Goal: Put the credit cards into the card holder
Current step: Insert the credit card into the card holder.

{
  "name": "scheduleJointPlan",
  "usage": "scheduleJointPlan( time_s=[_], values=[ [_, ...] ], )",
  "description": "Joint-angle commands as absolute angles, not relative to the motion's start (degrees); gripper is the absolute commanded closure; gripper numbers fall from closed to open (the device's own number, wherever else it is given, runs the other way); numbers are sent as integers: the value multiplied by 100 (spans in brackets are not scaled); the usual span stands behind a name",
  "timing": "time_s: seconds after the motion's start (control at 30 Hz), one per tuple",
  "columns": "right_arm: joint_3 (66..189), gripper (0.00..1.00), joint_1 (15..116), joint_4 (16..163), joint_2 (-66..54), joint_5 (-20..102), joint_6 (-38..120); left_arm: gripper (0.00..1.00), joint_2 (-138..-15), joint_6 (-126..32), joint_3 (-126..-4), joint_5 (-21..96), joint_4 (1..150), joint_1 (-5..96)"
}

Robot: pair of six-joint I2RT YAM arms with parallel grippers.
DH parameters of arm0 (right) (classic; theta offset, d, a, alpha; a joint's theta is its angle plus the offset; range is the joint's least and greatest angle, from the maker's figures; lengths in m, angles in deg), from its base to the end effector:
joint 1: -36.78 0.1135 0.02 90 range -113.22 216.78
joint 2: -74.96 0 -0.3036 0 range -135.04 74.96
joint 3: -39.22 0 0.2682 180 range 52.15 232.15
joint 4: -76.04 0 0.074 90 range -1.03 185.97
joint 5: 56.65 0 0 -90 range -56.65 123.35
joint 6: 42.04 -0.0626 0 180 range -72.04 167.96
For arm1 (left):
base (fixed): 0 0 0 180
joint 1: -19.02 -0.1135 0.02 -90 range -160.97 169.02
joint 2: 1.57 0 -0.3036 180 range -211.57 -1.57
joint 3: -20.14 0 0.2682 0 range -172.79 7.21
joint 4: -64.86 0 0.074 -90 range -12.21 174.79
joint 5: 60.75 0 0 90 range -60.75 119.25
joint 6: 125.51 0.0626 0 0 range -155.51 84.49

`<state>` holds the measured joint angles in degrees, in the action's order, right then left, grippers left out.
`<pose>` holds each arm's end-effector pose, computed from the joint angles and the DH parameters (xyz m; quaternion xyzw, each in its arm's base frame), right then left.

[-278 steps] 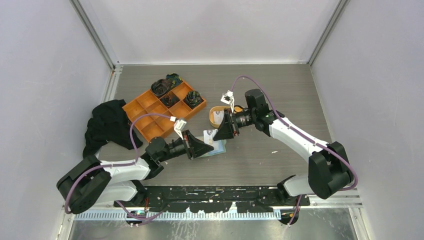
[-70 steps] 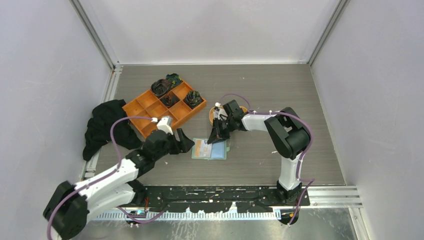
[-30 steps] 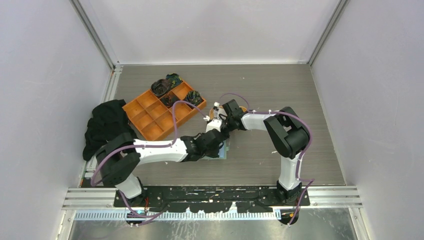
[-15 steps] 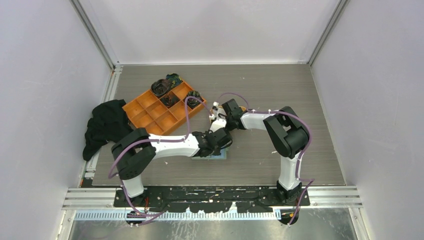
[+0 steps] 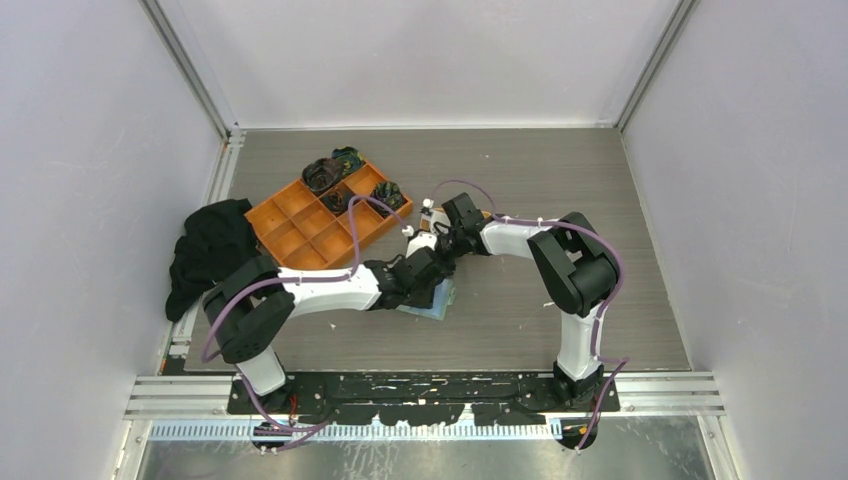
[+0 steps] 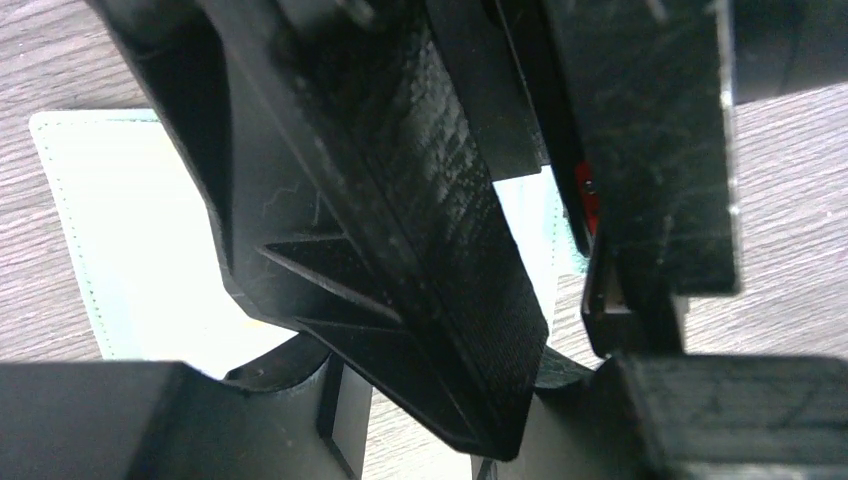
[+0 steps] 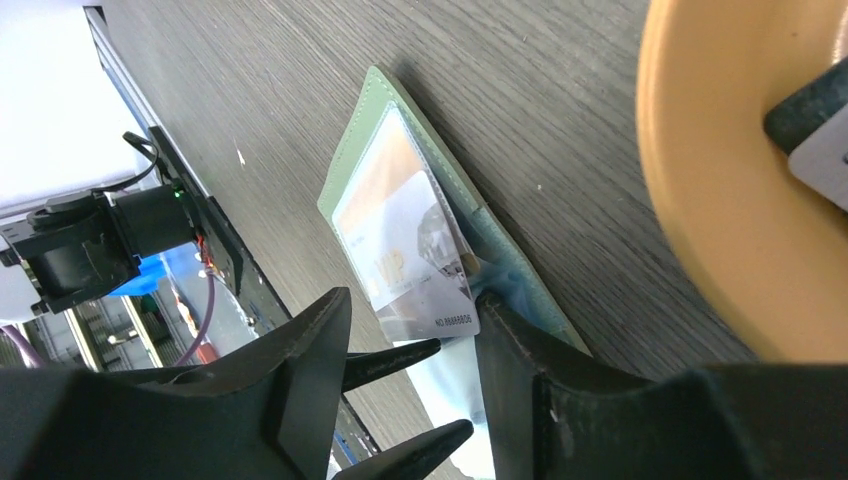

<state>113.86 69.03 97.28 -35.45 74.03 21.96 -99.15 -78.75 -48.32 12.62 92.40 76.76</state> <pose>0.3247 0.2531 0.1394 -0.1476 0.8923 0.4207 0.0704 0.2116 -0.3016 0.1720 0.0785 0.9456 -0.1308 0.2875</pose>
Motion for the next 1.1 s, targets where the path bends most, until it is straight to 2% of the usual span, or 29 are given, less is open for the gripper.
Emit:
scheduleJointPlan(
  time_s=[0.0, 0.23, 0.47, 0.5, 0.53, 0.57, 0.77, 0.9, 1.07],
  values=[
    [11397, 41, 6841, 10158, -3640, 7115, 2437, 64, -9660, -7868, -4644, 1331, 9135, 7418],
    [11453, 34, 6825, 10238, -3571, 7300, 2548, 64, -9453, -7639, -4565, 1353, 9064, 7201],
    [11512, 22, 6831, 10283, -3464, 7638, 2539, 61, -9036, -7278, -4189, 1628, 8596, 7003],
    [11516, 19, 6833, 10280, -3430, 7673, 2526, 61, -8942, -7193, -4100, 1730, 8479, 7005],
    [11524, 4, 6831, 10278, -3401, 7693, 2509, 61, -8825, -7105, -3997, 1859, 8343, 7002],
    [11525, 1, 6832, 10280, -3368, 7702, 2495, 60, -8697, -7041, -3879, 1966, 8199, 7000],
    [11543, 0, 6829, 10337, -3214, 7631, 2459, 58, -7718, -6808, -3141, 2141, 7679, 6852],
    [11530, 1, 6831, 10274, -3226, 7703, 2293, 58, -7269, -6961, -2494, 3459, 6694, 6177],
    [11506, 1, 6831, 10227, -3129, 7621, 2081, 77, -7313, -7413, -2181, 4390, 5596, 5885]
  ],
)
